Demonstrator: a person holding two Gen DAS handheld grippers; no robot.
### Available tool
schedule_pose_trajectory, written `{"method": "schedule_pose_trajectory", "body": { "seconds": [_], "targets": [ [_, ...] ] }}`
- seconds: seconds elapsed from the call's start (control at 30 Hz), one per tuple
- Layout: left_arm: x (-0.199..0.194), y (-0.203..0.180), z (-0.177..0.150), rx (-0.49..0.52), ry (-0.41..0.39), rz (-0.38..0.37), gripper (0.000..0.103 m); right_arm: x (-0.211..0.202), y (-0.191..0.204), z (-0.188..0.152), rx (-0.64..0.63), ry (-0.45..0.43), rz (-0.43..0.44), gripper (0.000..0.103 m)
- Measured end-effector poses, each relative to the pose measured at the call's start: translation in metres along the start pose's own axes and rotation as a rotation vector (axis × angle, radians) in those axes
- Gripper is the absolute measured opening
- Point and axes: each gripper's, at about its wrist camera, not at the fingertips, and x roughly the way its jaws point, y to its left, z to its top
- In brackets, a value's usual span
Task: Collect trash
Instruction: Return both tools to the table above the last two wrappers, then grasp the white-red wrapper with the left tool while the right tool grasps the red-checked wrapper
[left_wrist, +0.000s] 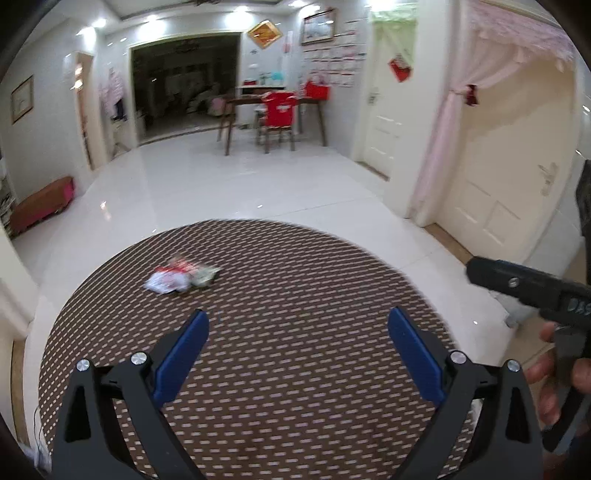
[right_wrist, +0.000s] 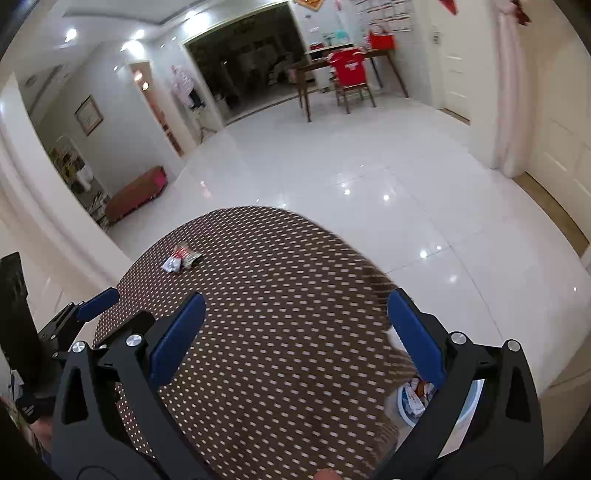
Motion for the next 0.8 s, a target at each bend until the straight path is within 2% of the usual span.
{"method": "schedule_pose_trajectory", "body": {
  "seconds": [0.27, 0.47, 0.6, 0.8],
  "targets": [
    [0.033, 0.085, -0.011, -0.116, 0.043, 0.109, 0.096, 0.049, 0.041, 0.000, -0.071, 0.077, 0.024, 0.097],
    [0.077, 0.123, -0.003, -0.110, 0.084, 0.187, 0.096, 0.075, 0.049, -0.002, -0.081, 0.111, 0.031, 0.097],
    [0.116, 0.133, 0.006, -0.053, 0.135, 0.225, 0.096, 0.089, 0.041, 0.000, -0.067, 0.132, 0.036, 0.097],
    [0.151, 0.150, 0.017, -0.020, 0.174, 0.211, 0.095, 0.112, 0.048, 0.000, -0.090, 0.162, 0.036, 0.097]
  ]
}}
